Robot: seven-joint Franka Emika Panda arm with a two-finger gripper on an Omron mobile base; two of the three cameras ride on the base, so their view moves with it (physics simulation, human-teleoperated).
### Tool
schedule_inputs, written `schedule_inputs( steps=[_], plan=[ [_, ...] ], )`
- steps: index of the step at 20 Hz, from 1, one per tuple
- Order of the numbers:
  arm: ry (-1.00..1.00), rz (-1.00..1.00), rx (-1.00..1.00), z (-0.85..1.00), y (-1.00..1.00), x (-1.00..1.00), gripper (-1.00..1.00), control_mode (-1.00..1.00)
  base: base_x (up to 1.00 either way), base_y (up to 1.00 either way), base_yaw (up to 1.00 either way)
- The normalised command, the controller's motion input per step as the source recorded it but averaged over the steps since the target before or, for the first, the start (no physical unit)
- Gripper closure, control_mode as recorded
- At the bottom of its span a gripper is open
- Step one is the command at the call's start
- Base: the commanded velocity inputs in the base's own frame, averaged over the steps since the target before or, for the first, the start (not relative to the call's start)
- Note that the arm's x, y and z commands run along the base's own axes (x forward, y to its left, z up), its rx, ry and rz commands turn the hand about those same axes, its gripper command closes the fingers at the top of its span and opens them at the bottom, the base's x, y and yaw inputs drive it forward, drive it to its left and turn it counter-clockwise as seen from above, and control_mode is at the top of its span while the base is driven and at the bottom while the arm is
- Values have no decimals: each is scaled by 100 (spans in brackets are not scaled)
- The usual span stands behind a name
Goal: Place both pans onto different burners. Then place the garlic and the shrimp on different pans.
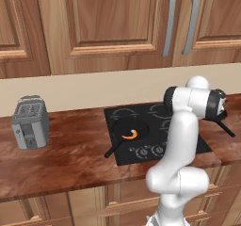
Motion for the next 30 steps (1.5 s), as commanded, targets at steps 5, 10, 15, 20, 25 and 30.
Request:
schedule_inputs(
  steps=[5,10,15,20,25,30],
  plan=[
    [0,0,0,0,-49,0,-100,-100,0,0,0],
    [0,0,0,0,-42,0,-100,-100,0,0,0],
    [0,0,0,-5,-27,0,-100,-100,0,0,0],
    [1,0,0,-19,-17,-3,-100,-100,0,0,0],
    [5,0,0,-32,-11,-2,-100,-100,0,0,0],
    [3,0,0,-11,-18,0,-100,-100,0,0,0]
  ],
)
